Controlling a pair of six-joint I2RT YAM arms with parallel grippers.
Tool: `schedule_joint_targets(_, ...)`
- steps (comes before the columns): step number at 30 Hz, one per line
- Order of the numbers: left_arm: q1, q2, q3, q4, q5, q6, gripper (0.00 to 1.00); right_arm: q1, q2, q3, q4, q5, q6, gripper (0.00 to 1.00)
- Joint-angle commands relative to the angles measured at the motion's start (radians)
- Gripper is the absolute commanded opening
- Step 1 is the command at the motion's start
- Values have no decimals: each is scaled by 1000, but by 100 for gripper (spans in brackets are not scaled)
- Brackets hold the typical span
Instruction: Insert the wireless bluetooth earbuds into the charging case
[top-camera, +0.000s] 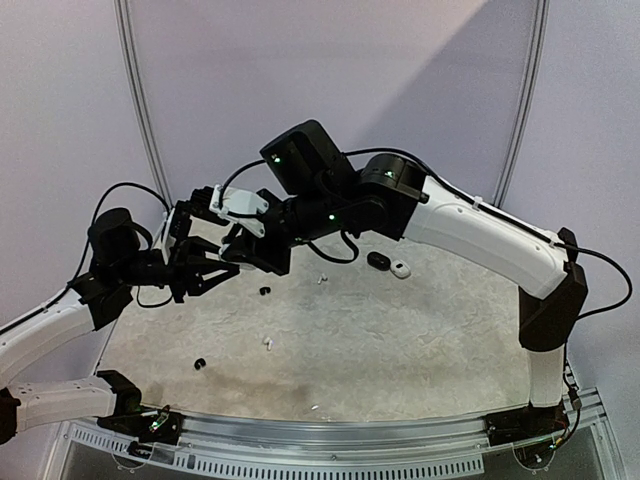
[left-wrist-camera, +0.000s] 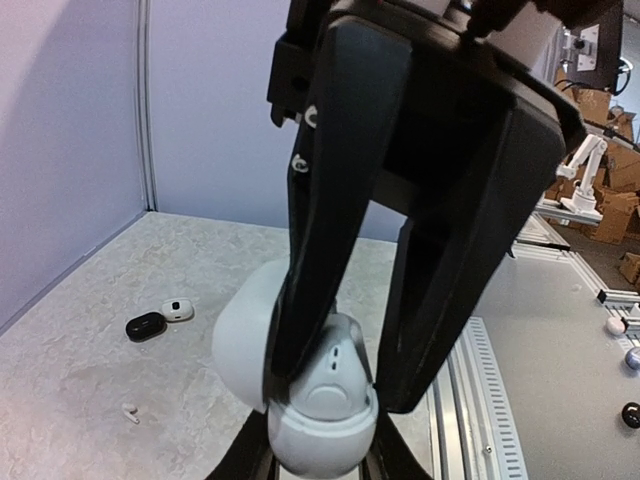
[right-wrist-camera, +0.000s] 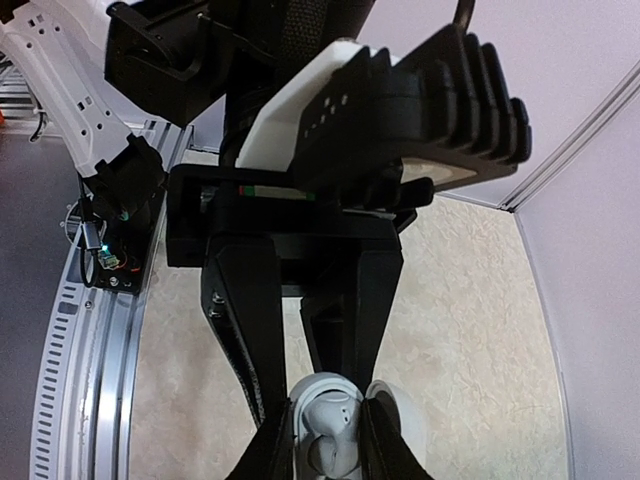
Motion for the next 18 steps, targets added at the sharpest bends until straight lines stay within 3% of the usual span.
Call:
schedule_joint_targets(1, -16, -22, 1, 77, 28, -2, 0, 1, -23, -51, -31, 3, 24, 20)
schedule_joint_targets(5, -16, -20, 1, 75, 30, -1, 0, -1, -27, -55, -31, 10, 33, 21)
schedule_joint_targets(13, -17, -19, 1, 74, 34, 5, 0, -16, -40, -55, 0, -9, 60, 32)
schedule_joint_targets(18, -16, -20, -7, 73, 37, 12, 0, -22, -52, -55, 33, -33, 75, 33)
